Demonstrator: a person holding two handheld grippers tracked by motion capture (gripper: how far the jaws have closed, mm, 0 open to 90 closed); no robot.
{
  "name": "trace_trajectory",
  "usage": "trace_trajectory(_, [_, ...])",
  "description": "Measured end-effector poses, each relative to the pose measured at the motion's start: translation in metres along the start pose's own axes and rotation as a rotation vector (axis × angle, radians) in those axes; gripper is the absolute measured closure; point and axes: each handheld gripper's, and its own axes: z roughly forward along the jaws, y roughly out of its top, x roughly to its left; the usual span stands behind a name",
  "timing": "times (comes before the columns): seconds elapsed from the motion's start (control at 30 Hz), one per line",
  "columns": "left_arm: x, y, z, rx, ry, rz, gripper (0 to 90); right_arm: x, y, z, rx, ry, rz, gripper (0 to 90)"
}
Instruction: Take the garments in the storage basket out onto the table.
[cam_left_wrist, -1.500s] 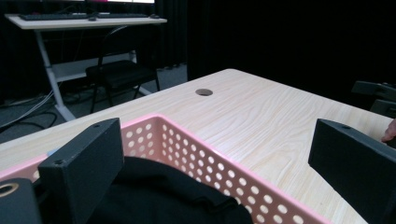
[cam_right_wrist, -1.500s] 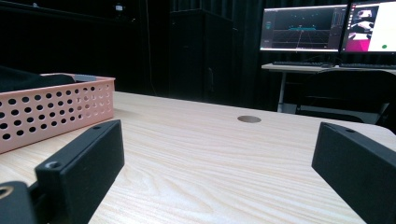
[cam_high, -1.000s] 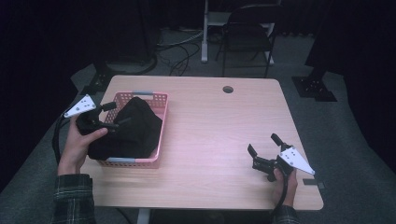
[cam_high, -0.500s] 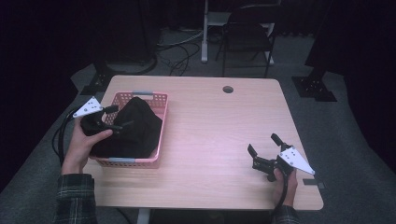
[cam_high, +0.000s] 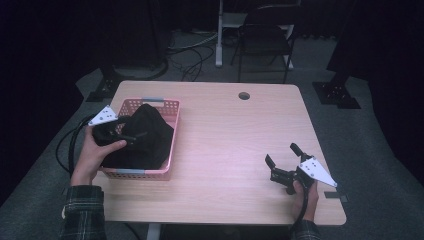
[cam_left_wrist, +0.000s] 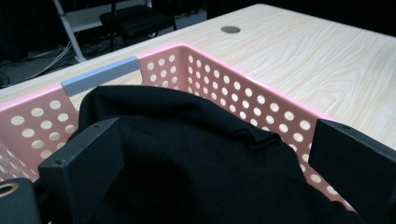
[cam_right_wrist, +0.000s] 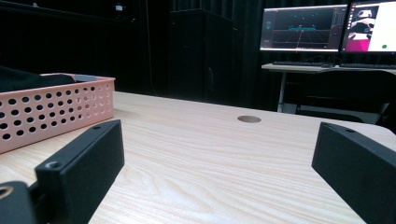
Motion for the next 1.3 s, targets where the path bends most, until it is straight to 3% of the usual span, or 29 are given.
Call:
trace_trajectory(0.37, [-0.002, -0.004, 0.011, 0.086, 0.022, 0.02, 2.9, 0.0, 0.0, 0.0, 0.0, 0.0, 0.001, 1.9])
trace_trajectory(1.3, [-0.001, -0.014, 0.029, 0.179, 0.014, 0.011, 2.9, 0.0, 0.0, 0.0, 0.0, 0.001, -0.001, 1.9])
